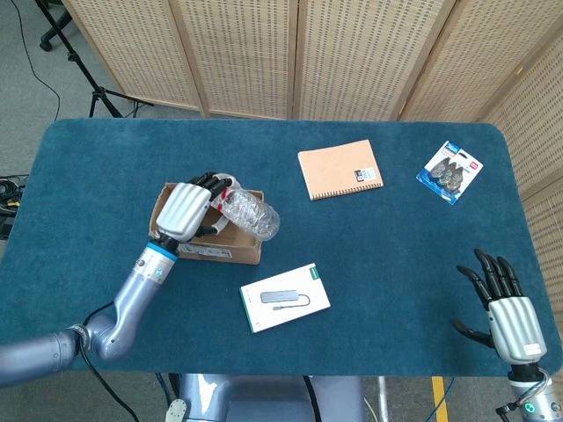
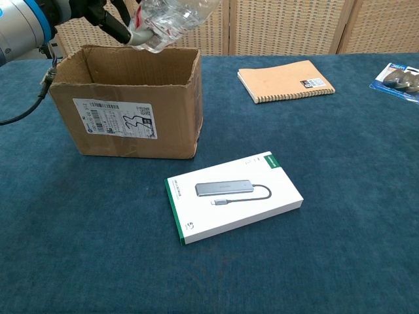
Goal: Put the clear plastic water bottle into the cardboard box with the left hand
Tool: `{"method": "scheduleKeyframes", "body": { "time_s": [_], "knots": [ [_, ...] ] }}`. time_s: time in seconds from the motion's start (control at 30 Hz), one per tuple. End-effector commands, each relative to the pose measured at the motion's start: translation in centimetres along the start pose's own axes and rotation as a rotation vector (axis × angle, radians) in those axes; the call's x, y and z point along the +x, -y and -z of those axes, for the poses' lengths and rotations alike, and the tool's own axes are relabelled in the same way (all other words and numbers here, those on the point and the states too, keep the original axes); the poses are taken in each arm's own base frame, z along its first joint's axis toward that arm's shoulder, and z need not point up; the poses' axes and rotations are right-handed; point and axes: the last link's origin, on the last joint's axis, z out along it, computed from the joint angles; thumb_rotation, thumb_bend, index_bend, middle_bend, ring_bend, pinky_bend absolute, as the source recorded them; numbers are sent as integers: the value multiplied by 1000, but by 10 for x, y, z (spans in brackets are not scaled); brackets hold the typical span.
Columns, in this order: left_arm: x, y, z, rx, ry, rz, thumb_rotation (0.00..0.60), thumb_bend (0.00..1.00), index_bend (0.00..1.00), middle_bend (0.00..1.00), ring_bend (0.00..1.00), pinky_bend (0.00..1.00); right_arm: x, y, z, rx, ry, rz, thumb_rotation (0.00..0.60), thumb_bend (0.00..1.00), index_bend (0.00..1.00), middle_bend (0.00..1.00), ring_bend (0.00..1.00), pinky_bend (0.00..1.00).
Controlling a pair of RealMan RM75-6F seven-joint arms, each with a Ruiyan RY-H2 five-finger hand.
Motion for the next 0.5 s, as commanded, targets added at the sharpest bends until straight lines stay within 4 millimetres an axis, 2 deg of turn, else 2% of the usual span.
{"method": "scheduleKeyframes", "body": {
  "time_s": [0.03,0.5],
  "knots": [
    [2,-4,2,2,2,-7,600,639,783,532,343,394,1,0,1,0,-3,-1,600,105,177,0,0,0],
    [15,3,24,74,111,-78,600,641,783,532,345,395,-1,4,2,11,-3,7,600,105,176,0,0,0]
  ]
}}
